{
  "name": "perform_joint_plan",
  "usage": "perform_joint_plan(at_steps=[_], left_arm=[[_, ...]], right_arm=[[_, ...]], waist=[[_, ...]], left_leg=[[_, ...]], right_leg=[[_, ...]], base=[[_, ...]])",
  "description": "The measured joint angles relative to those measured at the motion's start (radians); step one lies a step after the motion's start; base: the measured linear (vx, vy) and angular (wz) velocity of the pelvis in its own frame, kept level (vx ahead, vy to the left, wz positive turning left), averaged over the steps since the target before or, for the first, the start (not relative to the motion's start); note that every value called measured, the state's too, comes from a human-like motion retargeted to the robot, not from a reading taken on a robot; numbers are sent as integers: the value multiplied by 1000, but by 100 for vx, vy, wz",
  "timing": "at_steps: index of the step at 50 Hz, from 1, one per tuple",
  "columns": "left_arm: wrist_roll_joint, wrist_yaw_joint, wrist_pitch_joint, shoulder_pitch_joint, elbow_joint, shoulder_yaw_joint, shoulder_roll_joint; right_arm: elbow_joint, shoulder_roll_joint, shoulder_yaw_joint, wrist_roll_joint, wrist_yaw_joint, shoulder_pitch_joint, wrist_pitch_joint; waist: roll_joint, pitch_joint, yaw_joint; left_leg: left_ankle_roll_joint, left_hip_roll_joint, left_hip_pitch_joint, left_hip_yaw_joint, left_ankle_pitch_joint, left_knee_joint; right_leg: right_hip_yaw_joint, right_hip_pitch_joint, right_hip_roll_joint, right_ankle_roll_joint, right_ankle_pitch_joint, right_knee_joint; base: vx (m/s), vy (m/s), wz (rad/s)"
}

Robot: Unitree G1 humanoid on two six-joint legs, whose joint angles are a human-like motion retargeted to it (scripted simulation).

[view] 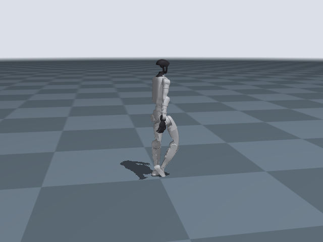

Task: In place motions

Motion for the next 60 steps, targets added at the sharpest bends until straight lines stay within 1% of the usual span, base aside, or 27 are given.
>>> perform_joint_plan(at_steps=[3, 8, 12, 16, 17, 18, 20, 22, 23, 24, 25, 27, 28, 30, 33, 40, 45, 47, 48, 49, 50, 51, 53, 54, 55, 57, 60], left_arm=[[62, -55, -28, -124, -117, 32, 5], [54, 53, -95, -140, -262, -28, 13], [85, 53, -144, -105, -328, -80, 33], [147, 70, -122, 16, -294, -100, 20], [150, 80, -115, 59, -271, -102, 11], [148, 88, -110, 106, -241, -98, 0], [140, 91, -92, 196, -163, -78, -25], [140, 84, -58, 256, -67, -43, -40], [142, 89, -37, 278, -19, -28, -41], [125, 112, -23, 298, 37, -6, -44], [99, 142, -15, 315, 97, 19, -48], [33, 149, -2, 339, 178, 121, -61], [6, 126, 1, 340, 224, 152, -54], [-21, 85, 42, 400, 240, 190, -54], [-13, 111, 47, 539, 240, 228, -41], [-13, 148, 58, 626, 240, 271, -23], [-63, 151, 27, 542, 240, 210, -7], [-88, 172, 12, 470, 240, 160, -4], [-94, 182, 5, 425, 240, 130, -4], [-93, 183, 3, 377, 231, 103, -8], [-88, 181, 3, 327, 218, 76, -14], [-73, 158, 9, 266, 186, 63, -22], [-48, 119, 6, 140, 92, 40, -31], [-50, 92, -6, 71, 37, 21, -26], [-59, 61, -21, -1, -18, -3, -16], [-22, -24, -48, -125, -131, -6, 19], [81, -48, -70, -221, -257, 34, 37]], right_arm=[[57, -46, -54, 78, 14, 43, 49], [57, -82, -133, 130, -71, 194, 95], [57, -71, -160, 155, -88, 238, 80], [57, -47, -109, 154, -72, 212, 103], [57, -40, -81, 157, -72, 194, 105], [57, -31, -44, 160, -76, 167, 105], [57, -10, 56, 167, -92, 100, 90], [57, 17, 168, 160, -104, -21, 81], [57, 33, 196, 135, -105, -96, 65], [28, 48, 215, 102, -107, -158, 50], [-16, 61, 228, 65, -107, -214, 35], [-157, 74, 258, 12, -72, -322, 24], [-231, 86, 248, -11, -53, -369, 20], [-356, 101, 238, -18, -55, -438, 3], [-485, 111, 237, 22, -83, -485, -49], [-611, 109, 293, -57, -123, -504, -112], [-520, 119, 305, -75, -82, -305, -106], [-453, 124, 275, -103, -48, -198, -74], [-404, 123, 250, -113, -47, -149, -51], [-343, 118, 218, -117, -49, -107, -27], [-277, 111, 183, -118, -52, -70, -2], [-197, 99, 138, -111, -46, -57, 27], [-49, 68, 45, -69, -30, -51, 82], [6, 44, 1, -32, -22, -50, 105], [54, 16, -41, 9, -14, -48, 128], [57, -28, -93, 89, 23, -9, 191], [57, -56, -148, 134, 5, 69, 227]], waist=[[20, 50, -58], [44, -14, -62], [19, -35, -7], [-12, -76, 48], [-21, -84, 56], [-27, -85, 65], [-45, -85, 121], [-86, -76, 160], [-86, -60, 183], [-56, -44, 170], [-11, -26, 139], [-109, 106, 367], [-92, 125, 366], [-105, 160, 407], [-127, 135, 469], [-110, 38, 361], [-126, -70, 272], [-117, -96, 260], [-105, -117, 244], [-87, -145, 204], [-66, -177, 151], [-37, -186, 138], [-11, -135, 98], [-5, -87, 65], [1, -36, 29], [24, 49, -19], [41, 71, -117]], left_leg=[[17, 21, -9, -15, 5, 2], [16, 48, -45, -15, 3, 16], [4, 15, -25, 9, -10, 6], [-18, -30, -11, 55, -42, 40], [-22, -41, -16, 61, -49, 68], [-28, -46, -24, 65, -53, 111], [-49, -31, -44, 167, -11, 256], [-72, 75, -184, 224, 177, 608], [-14, 147, -294, 215, 272, 784], [-3, 168, -420, 101, 294, 929], [-15, 164, -554, -67, 279, 1058], [29, 273, -591, 186, 201, 1266], [29, 320, -672, 142, 169, 1353], [34, 360, -777, 152, 108, 1475], [-12, 365, -868, 162, 63, 1534], [-7, 290, -723, 115, 55, 1355], [-69, 36, -352, 44, 141, 778], [-105, -49, -167, 26, 65, 434], [-75, -66, -83, 76, -46, 301], [-43, -61, -38, 116, -81, 198], [-8, -45, -12, 152, -77, 110], [-19, -20, -35, 93, -51, 72], [-15, 2, -50, 24, -28, 41], [-7, 2, -36, 23, -25, 33], [3, 0, -15, 33, -23, 23], [15, 12, -1, 24, -10, 13], [9, 46, -26, 8, 10, 20]], right_leg=[[-38, -100, -63, -2, -62, 202], [-3, -156, -17, 18, -97, 227], [14, -37, 7, 31, -80, 48], [95, 156, 63, 86, -63, -320], [113, 210, 66, 98, -114, -417], [123, 266, 66, 101, -244, -492], [-2, 347, 18, 15, -432, -614], [43, 331, -34, 3, -417, -656], [95, 309, -36, 9, -406, -650], [75, 310, -10, 7, -394, -663], [18, 323, 31, 0, -382, -685], [210, 294, -78, -25, -365, -646], [200, 305, -33, -53, -361, -667], [175, 314, -42, -79, -356, -686], [198, 307, -68, -84, -343, -696], [122, 360, -39, -40, -358, -719], [58, 391, -54, 26, -369, -691], [49, 398, -29, 40, -357, -657], [25, 397, -12, 49, -337, -632], [-24, 387, 1, 65, -284, -593], [-86, 373, 12, 85, -215, -545], [-151, 317, -1, 86, -99, -433], [-137, 164, -55, 39, 62, -153], [-76, 80, -67, 20, 64, -13], [-7, -4, -68, 10, 34, 120], [-25, -97, -136, -8, -44, 321], [0, -263, -113, 8, -115, 486]], base=[[-23, 11, 49], [17, -5, -13], [7, -9, -46], [18, -8, -54], [21, -6, -39], [18, -6, -70], [13, -8, -114], [-5, -15, -65], [-18, -17, 30], [-23, -19, 118], [-29, -23, -102], [-36, -26, -317], [-31, -21, -127], [-10, -11, -24], [27, 6, -44], [16, 7, 58], [33, 10, 71], [30, 11, 12], [23, 18, 65], [17, 21, 132], [-1, 19, 118], [-14, 19, 75], [-29, 23, 45], [-43, 28, 100], [-51, 31, 96], [-44, 28, 83], [-11, 6, 71]])
